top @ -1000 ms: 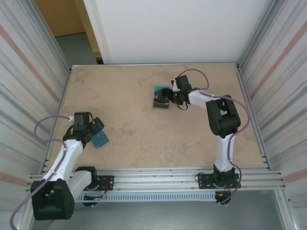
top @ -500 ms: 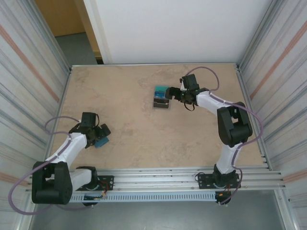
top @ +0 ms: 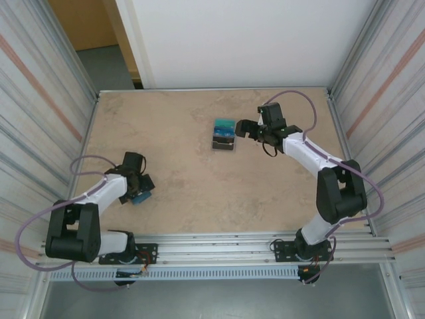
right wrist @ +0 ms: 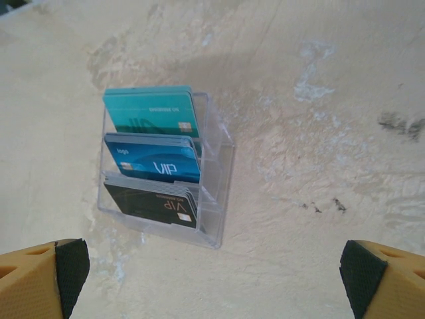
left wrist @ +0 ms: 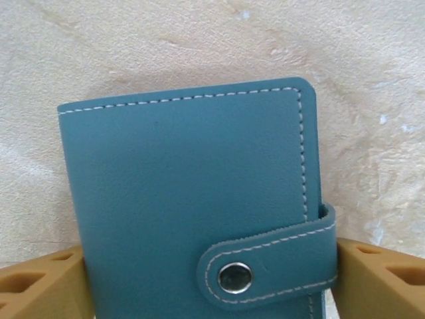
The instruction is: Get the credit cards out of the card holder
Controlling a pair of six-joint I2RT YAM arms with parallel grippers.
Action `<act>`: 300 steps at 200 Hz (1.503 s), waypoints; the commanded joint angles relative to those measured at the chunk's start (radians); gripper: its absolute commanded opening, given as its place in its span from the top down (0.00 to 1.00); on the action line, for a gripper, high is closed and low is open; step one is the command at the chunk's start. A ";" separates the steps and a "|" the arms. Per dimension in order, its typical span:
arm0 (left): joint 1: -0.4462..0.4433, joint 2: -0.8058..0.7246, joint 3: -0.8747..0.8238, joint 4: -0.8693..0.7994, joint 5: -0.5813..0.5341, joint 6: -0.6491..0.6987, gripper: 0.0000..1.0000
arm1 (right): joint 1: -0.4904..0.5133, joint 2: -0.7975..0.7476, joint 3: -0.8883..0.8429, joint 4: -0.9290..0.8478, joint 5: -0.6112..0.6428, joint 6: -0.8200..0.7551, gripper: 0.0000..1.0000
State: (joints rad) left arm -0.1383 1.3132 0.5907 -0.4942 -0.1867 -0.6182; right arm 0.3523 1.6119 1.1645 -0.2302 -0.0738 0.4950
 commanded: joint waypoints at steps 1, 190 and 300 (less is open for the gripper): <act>-0.018 0.027 0.033 -0.016 -0.041 -0.006 0.19 | 0.006 -0.077 -0.022 -0.032 0.055 0.019 0.01; -0.408 -0.103 0.049 0.425 0.109 0.250 0.28 | 0.148 -0.107 -0.086 0.030 -0.310 0.225 0.02; -0.529 -0.151 0.044 0.637 0.246 0.460 0.28 | 0.342 0.082 0.077 0.162 -0.447 0.330 0.26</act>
State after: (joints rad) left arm -0.6571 1.2179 0.6373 0.0643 0.0299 -0.2115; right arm 0.6811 1.6878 1.2018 -0.0940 -0.5014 0.7982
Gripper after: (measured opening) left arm 0.726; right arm 0.752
